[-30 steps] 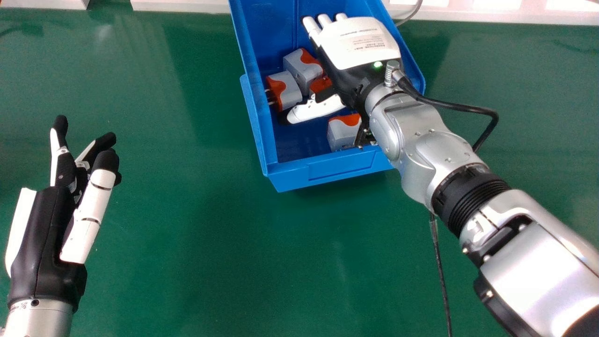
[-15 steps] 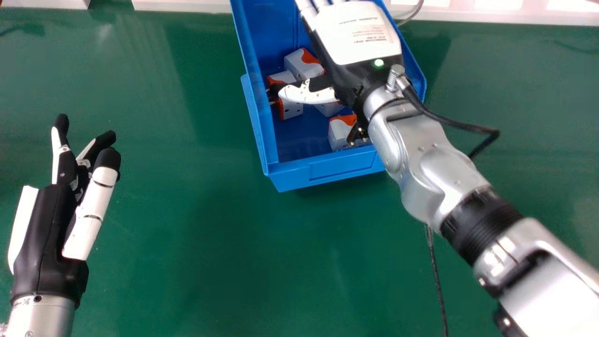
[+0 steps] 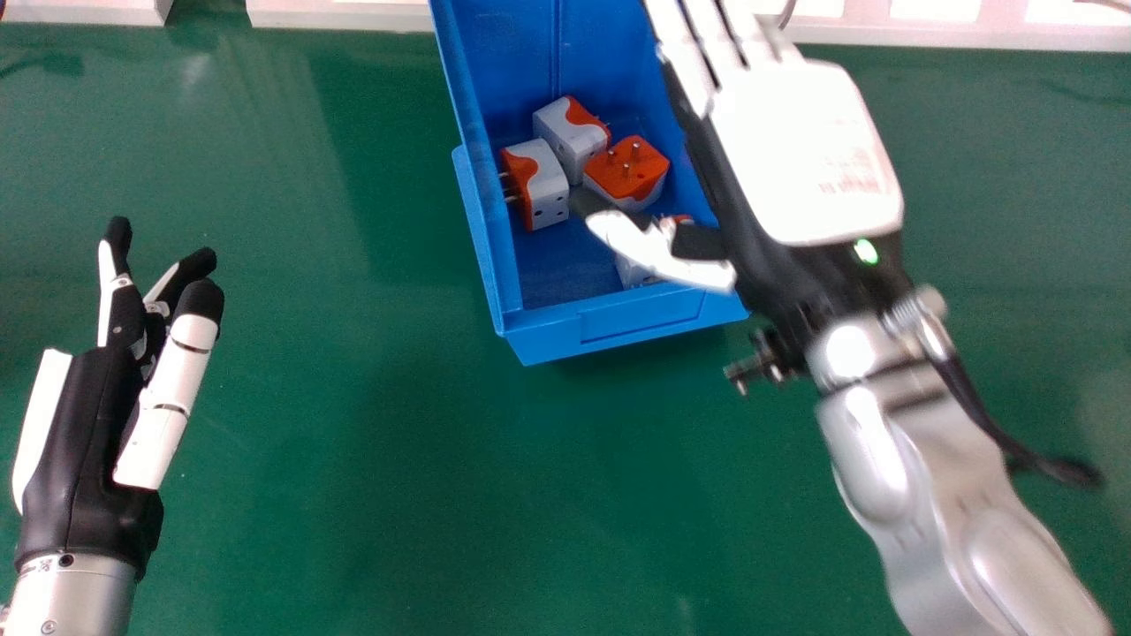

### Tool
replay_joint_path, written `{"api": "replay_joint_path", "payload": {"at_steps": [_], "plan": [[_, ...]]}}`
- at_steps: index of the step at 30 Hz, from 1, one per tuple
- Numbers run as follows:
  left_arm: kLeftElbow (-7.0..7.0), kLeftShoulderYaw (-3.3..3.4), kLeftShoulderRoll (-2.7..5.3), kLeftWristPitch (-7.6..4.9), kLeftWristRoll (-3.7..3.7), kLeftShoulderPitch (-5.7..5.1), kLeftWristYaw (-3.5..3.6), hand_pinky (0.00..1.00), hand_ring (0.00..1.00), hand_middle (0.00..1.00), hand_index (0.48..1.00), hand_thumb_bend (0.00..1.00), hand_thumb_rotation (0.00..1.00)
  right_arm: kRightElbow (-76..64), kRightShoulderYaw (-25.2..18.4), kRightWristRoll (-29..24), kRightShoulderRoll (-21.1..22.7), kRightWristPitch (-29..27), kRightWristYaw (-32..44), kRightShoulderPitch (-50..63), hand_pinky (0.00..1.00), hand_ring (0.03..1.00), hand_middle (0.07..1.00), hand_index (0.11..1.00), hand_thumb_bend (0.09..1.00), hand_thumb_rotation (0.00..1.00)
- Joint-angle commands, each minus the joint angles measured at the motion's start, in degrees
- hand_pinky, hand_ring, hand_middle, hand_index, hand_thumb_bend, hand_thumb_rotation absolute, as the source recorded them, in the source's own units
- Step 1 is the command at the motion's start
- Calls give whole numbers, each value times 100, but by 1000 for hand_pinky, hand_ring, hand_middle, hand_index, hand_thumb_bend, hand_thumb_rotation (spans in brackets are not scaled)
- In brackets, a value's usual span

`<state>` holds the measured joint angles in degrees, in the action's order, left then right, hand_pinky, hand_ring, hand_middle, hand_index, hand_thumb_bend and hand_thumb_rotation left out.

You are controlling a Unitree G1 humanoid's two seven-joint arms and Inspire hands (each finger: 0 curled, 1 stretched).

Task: Pick all objects and put in blue box

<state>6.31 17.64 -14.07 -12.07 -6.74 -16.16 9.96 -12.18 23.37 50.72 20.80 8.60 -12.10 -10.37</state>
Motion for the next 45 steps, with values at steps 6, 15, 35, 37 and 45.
{"api": "replay_joint_path", "payload": {"at_steps": [6,15,35,37,45], "plan": [[12,85,-63,-80,-66,26,47,905,929,927,906,537,850,-1080,-812,-1504,-104,-1228,-145,1720,916,1000,1000,999,304,923],[-117,152,-26,-169,-88,103,57,899,922,920,904,526,811,-641,-1709,-2674,-510,-2518,-512,3113,981,1000,1000,1000,322,1000],[-217,101,-62,-308,84,139,8,876,916,918,909,521,834,14,-2483,-3815,-1088,-2068,295,2783,1000,1000,1000,1000,502,1000],[-244,102,-62,-332,51,148,18,877,916,918,911,532,828,22,-2509,-3838,-1110,-2069,343,2745,1000,1000,1000,1000,528,1000],[-404,115,-66,-500,-10,150,72,861,913,918,904,561,811,121,-2516,-3779,-1258,-2165,355,2673,1000,1000,1000,1000,520,1000]]}}
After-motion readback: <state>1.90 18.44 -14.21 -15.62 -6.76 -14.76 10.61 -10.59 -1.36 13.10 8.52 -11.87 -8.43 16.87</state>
